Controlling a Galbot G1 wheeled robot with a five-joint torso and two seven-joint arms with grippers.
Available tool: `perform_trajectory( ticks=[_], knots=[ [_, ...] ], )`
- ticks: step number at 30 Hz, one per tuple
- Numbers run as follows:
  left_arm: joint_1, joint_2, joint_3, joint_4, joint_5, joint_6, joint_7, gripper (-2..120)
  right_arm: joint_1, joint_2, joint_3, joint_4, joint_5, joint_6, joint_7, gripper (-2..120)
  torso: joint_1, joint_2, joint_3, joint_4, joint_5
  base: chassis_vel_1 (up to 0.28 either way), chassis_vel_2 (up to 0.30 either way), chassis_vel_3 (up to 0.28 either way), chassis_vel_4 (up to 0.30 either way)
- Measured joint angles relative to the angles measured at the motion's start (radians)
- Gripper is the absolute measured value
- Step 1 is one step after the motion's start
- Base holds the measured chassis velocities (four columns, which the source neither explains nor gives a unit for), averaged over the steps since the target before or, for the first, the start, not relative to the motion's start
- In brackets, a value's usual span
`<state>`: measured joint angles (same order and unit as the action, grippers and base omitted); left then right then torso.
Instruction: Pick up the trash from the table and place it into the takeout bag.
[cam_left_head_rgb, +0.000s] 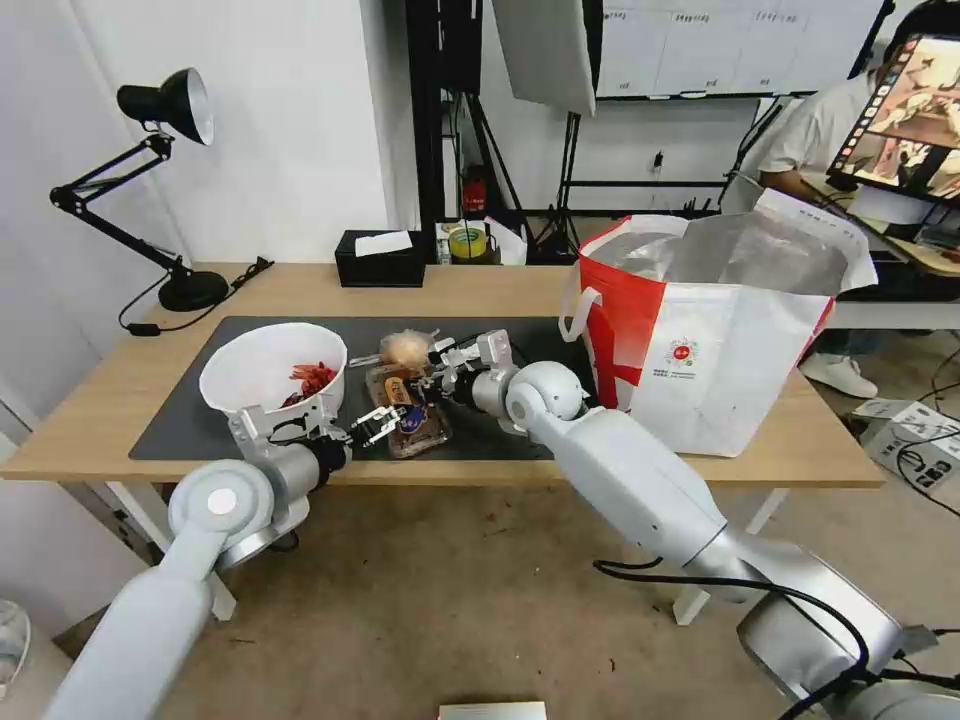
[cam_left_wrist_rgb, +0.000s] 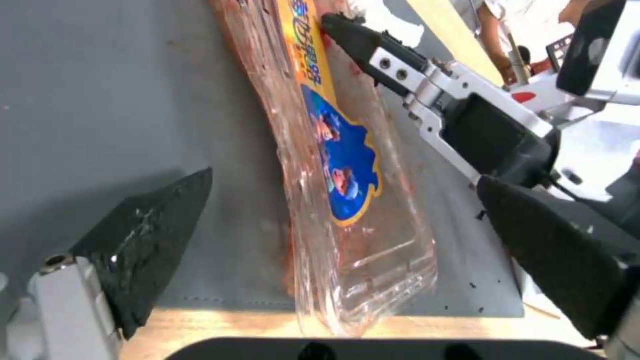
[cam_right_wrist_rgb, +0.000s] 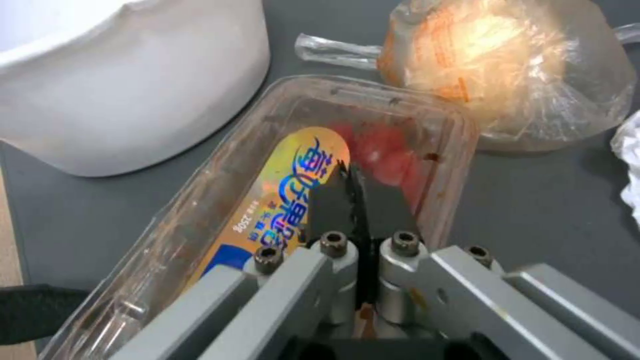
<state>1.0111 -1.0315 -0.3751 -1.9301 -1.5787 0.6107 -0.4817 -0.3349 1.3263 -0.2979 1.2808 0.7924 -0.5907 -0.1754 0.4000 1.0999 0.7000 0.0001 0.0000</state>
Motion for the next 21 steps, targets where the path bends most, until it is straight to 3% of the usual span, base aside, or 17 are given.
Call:
perform_trajectory(
  ticks=[21],
  knots=[
    [-0.069,-0.014,0.041,0.061,-0.019,-0.005,-0.042,100,-0.007,0.001,0.006,-0.005,-0.002,0.001,-0.006,0,0.000,0.000,0.000,-0.0001,0.0000,0.000,0.000,0.000,0.000]
  ],
)
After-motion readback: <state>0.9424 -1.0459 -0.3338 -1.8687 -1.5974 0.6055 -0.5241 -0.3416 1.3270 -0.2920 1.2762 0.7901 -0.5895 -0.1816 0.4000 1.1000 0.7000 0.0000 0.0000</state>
